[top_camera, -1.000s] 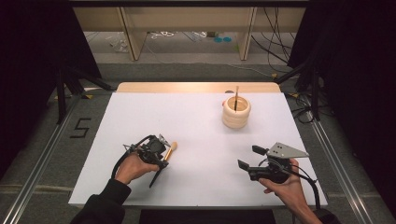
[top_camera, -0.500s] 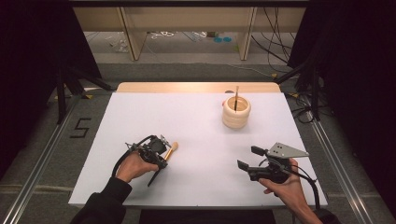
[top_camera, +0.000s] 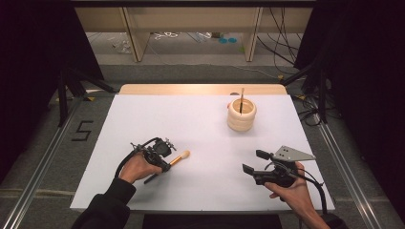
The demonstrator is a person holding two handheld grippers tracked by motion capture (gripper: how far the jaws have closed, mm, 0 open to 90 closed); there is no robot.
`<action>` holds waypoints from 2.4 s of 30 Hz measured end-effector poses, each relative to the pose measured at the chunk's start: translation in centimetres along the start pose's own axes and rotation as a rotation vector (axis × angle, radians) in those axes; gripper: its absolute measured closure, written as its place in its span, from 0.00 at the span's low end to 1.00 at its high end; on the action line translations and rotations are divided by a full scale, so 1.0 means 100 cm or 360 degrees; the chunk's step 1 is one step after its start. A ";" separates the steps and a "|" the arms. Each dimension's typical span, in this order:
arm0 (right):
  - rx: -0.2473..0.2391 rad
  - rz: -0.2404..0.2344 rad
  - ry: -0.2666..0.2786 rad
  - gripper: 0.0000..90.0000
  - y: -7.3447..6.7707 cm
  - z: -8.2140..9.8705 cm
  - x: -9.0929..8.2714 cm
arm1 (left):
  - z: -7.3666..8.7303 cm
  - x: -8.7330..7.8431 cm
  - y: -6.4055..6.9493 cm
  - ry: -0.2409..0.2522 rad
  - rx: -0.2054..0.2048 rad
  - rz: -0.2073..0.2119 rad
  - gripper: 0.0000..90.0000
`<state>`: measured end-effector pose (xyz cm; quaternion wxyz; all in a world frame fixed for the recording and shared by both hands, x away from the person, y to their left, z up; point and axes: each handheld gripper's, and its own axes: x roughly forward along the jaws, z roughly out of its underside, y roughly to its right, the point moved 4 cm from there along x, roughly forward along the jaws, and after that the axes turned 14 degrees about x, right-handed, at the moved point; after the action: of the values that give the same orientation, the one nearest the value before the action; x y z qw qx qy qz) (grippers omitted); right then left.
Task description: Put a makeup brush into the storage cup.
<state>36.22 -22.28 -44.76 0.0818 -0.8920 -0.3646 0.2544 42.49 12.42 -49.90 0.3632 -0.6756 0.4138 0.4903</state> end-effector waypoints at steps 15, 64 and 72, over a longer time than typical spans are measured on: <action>-0.0002 -0.0007 -0.0001 0.27 0.000 0.000 0.000 | -0.005 0.000 0.001 -0.0072 0.0076 -0.0018 0.87; 0.0047 -0.0006 -0.0009 0.27 0.001 -0.006 0.003 | -0.033 -0.056 0.002 0.1004 -0.0289 0.0012 0.87; 0.0080 -0.0042 0.0037 0.27 0.002 -0.016 0.011 | -0.050 -0.062 0.015 0.1145 -0.0294 0.0084 0.87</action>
<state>37.83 -21.61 -43.91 0.1117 -0.8877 -0.3687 0.2520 41.85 8.66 -42.77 0.1193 -0.8237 0.4863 0.2659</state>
